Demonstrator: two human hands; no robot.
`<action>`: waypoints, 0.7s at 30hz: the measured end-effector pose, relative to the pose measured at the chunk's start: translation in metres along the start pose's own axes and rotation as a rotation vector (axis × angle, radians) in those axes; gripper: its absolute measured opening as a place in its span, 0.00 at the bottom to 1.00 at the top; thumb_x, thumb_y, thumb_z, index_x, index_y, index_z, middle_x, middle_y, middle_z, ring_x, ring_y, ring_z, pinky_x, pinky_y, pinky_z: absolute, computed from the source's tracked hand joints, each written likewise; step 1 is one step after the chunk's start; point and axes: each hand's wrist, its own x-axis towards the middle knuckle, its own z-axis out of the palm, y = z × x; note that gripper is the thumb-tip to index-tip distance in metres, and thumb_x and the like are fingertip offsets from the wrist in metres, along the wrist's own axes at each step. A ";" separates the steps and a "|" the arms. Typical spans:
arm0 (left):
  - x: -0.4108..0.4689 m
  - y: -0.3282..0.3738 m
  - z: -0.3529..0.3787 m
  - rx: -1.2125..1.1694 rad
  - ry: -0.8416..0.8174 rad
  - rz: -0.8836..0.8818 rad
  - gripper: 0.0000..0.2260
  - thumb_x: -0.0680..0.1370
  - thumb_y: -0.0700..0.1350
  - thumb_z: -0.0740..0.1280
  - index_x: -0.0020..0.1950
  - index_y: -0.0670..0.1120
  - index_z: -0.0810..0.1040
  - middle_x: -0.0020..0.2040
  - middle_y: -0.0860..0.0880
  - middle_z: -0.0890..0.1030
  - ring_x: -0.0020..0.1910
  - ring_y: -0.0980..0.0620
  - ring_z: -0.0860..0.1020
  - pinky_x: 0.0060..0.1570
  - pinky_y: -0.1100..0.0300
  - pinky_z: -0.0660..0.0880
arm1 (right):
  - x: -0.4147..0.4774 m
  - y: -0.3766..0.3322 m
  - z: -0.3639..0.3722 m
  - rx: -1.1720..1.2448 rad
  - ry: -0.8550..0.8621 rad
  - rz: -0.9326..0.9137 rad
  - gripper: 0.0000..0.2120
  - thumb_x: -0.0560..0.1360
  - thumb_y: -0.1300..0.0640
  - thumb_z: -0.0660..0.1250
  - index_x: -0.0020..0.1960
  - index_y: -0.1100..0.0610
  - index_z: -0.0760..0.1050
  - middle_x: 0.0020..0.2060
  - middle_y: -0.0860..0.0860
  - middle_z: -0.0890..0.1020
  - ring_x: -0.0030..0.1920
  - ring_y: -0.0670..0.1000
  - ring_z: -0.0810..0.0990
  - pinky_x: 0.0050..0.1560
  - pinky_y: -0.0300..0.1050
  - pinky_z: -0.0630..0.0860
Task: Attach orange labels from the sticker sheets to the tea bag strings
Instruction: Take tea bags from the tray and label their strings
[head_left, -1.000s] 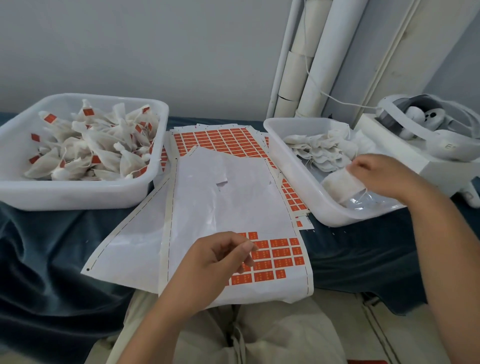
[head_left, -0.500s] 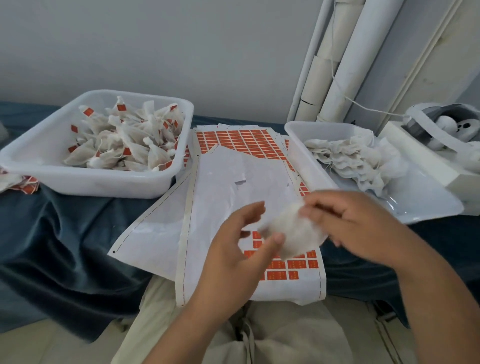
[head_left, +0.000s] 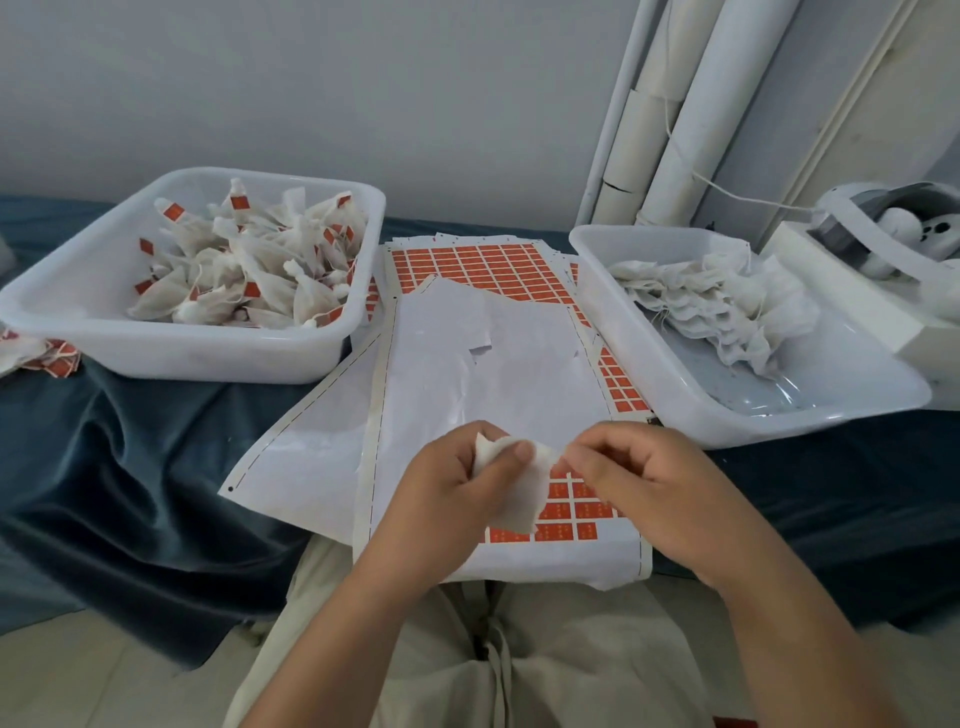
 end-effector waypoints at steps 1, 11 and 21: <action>0.000 0.000 0.000 -0.001 -0.003 -0.004 0.10 0.82 0.57 0.66 0.43 0.56 0.80 0.42 0.56 0.85 0.41 0.59 0.84 0.37 0.71 0.76 | 0.001 0.000 -0.001 0.047 -0.010 0.013 0.11 0.82 0.44 0.65 0.44 0.43 0.83 0.35 0.42 0.84 0.36 0.40 0.83 0.37 0.33 0.77; -0.004 0.006 0.004 -0.150 -0.123 0.034 0.12 0.78 0.64 0.66 0.40 0.60 0.80 0.39 0.57 0.84 0.39 0.59 0.85 0.41 0.66 0.80 | 0.007 0.013 0.015 1.269 -0.272 0.222 0.18 0.70 0.56 0.78 0.33 0.51 0.68 0.23 0.45 0.64 0.20 0.43 0.61 0.19 0.36 0.62; -0.001 -0.003 -0.005 -0.039 -0.176 0.072 0.14 0.78 0.63 0.64 0.52 0.55 0.81 0.49 0.60 0.86 0.50 0.58 0.86 0.45 0.68 0.80 | 0.009 0.025 0.001 1.147 -0.211 0.043 0.14 0.74 0.47 0.79 0.41 0.54 0.77 0.29 0.47 0.72 0.25 0.43 0.67 0.25 0.36 0.69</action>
